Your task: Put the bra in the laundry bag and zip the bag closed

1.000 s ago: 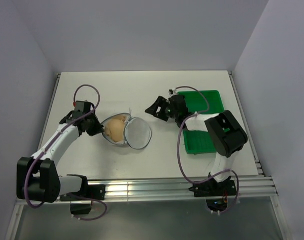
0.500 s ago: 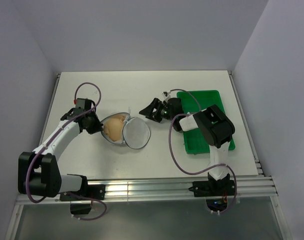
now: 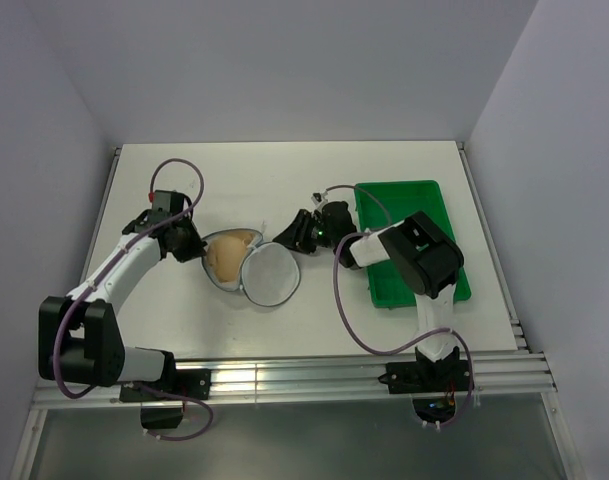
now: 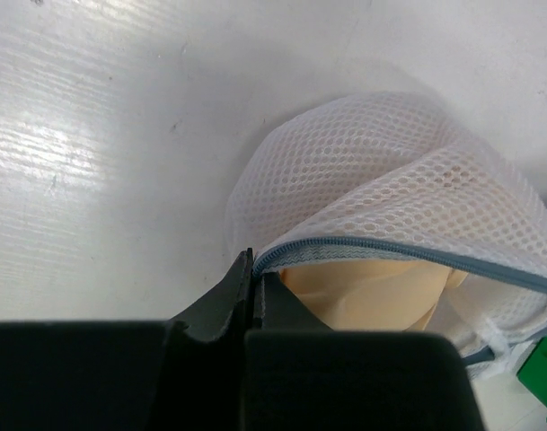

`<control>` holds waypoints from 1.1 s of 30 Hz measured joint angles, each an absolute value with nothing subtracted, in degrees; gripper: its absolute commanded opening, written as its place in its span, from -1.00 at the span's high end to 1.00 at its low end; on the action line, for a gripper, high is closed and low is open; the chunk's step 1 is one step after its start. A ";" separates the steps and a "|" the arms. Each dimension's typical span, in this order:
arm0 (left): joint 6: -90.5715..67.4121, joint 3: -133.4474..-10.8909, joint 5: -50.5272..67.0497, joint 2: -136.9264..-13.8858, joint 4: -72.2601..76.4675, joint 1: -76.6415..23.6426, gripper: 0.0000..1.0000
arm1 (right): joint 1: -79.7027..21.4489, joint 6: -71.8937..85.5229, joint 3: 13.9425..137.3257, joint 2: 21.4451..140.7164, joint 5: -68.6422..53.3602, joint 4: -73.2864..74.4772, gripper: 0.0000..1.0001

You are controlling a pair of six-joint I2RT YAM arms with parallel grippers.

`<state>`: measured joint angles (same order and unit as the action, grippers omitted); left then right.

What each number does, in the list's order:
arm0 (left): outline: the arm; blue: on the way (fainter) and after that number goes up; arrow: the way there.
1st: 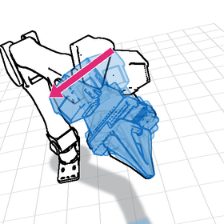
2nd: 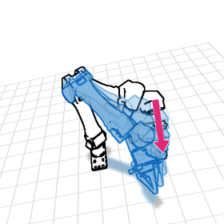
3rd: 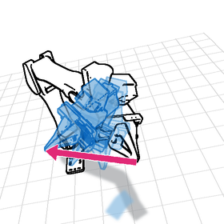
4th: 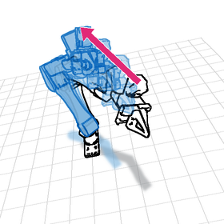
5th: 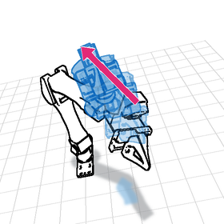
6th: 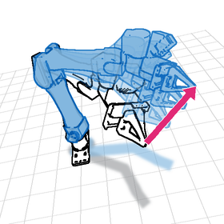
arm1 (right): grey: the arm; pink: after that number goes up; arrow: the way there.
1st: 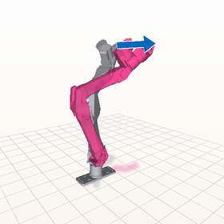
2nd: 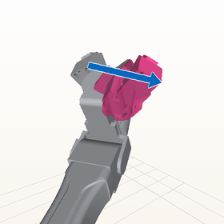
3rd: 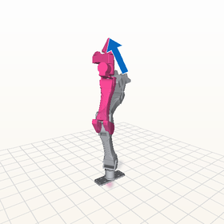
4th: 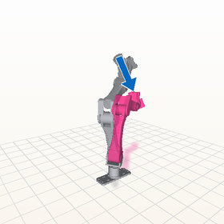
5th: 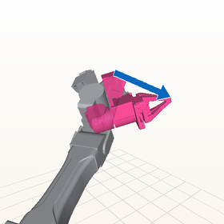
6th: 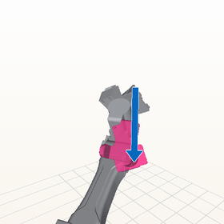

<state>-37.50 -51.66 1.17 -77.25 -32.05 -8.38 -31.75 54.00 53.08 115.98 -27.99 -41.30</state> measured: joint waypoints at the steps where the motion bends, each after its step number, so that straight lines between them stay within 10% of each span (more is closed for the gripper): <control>1: -37.43 -52.05 0.89 -77.45 -32.05 -8.38 1.00 | -31.79 53.63 52.51 115.61 -28.01 -40.95 0.17; 33: -37.06 -57.12 0.49 -81.67 -31.66 -8.27 1.00 | -42.24 56.47 37.50 98.98 -37.91 -49.50 0.34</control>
